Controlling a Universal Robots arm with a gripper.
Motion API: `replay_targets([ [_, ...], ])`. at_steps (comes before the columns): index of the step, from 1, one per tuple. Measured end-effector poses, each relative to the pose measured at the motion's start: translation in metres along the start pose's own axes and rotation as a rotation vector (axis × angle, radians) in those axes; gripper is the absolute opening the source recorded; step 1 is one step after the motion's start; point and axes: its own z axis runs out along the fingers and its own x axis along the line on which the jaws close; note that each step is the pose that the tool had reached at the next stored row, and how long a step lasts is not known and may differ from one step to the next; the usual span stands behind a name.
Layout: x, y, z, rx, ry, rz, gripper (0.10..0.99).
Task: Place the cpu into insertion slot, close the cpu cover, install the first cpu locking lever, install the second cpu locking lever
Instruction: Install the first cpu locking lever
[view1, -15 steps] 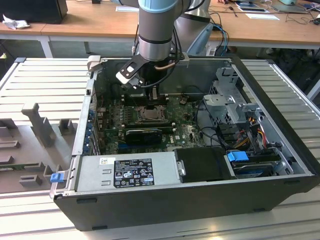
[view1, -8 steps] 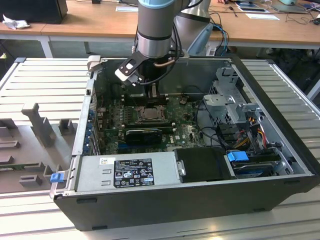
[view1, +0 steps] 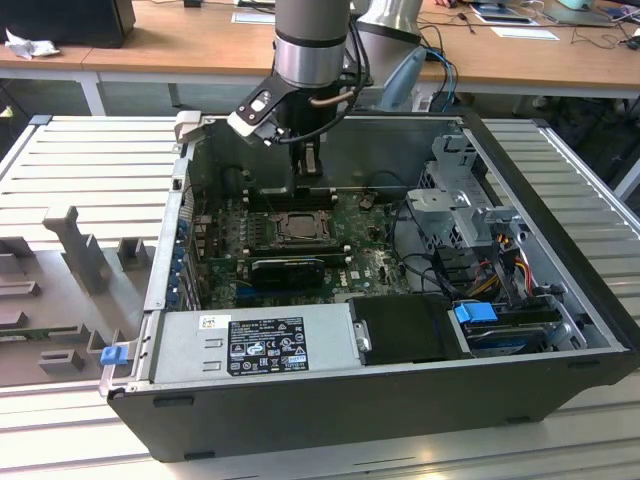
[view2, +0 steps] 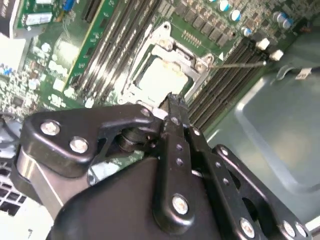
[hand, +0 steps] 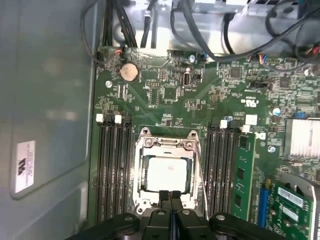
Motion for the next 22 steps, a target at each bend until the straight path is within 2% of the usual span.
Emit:
replay_targets([
  [3,0.0,-0.0001,0.0007,0.002,0.0001,-0.11,0.106],
  [4,0.0,-0.0001,0.0008,0.002,0.0001,-0.131,0.106],
  [12,-0.0001,-0.0003,0.0014,0.003,0.0004,-0.21,0.106],
  [19,0.0,-0.0003,0.0014,0.004,0.0006,-0.299,0.106],
  [22,0.0,-0.0003,0.0015,0.005,0.0009,-0.353,0.106],
])
